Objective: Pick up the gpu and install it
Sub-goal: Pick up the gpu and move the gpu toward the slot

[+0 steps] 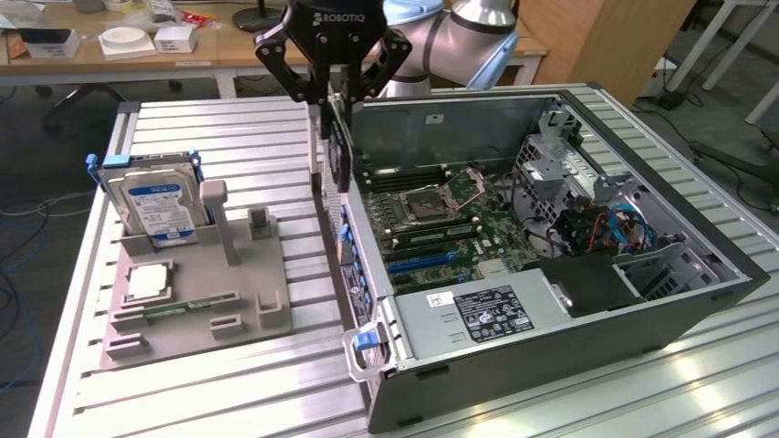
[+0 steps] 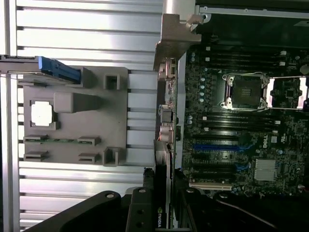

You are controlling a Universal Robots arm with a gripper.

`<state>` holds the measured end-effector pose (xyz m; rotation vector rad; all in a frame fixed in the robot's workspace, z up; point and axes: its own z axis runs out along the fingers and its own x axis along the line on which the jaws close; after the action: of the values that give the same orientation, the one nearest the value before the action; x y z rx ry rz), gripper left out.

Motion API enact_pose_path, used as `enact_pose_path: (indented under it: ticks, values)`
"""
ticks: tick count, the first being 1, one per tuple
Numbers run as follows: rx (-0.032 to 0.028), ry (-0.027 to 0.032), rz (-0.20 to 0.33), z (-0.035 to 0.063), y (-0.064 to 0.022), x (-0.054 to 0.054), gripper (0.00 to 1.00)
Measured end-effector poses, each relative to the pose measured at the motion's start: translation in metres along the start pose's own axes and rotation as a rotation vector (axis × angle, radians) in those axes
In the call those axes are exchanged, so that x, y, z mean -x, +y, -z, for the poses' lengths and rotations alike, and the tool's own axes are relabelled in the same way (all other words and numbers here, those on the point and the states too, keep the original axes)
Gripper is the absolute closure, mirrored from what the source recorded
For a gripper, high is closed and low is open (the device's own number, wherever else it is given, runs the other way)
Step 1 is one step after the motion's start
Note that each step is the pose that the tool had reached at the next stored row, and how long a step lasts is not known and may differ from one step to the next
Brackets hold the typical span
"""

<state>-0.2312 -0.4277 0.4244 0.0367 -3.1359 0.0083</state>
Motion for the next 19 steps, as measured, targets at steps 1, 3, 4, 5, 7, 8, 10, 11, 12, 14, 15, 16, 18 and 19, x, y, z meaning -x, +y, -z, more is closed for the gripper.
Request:
enact_pose_path:
  ticks: [1, 3, 4, 5, 7, 8, 10, 11, 12, 14, 15, 16, 18, 19]
  values:
    - [0.0, -0.0001, 0.0, 0.0, 0.0, 0.002, 0.74]
    - [0.0, 0.0, 0.0, 0.0, -0.0001, 0.005, 0.74]
    - [0.0, -0.0001, 0.0, -0.0001, -0.0001, 0.006, 0.74]
    - [-0.0001, 0.0, 0.0, -0.0001, -0.0002, 0.007, 0.74]
    - [0.0, -0.0001, 0.0, -0.0001, -0.0002, 0.01, 0.74]
    - [0.0, -0.0001, 0.0, -0.0001, -0.0002, 0.011, 0.74]
    - [-0.0001, 0.0, 0.0, -0.0001, -0.0003, 0.013, 0.74]
    - [-0.0001, 0.0, 0.0, -0.0002, -0.0003, 0.014, 0.74]
    - [-0.0001, 0.0, 0.0, -0.0002, -0.0003, 0.015, 0.74]
    - [-0.0001, 0.0, 0.0, -0.0002, -0.0004, 0.017, 0.74]
    - [-0.0001, 0.0, 0.001, -0.0002, -0.0004, 0.018, 0.74]
    - [0.0, -0.0001, 0.001, -0.0003, -0.0005, 0.02, 0.74]
    - [0.0, 0.0, 0.001, -0.0003, -0.0006, 0.024, 0.74]
    - [0.0, 0.0, 0.001, -0.0003, -0.0006, 0.026, 0.74]
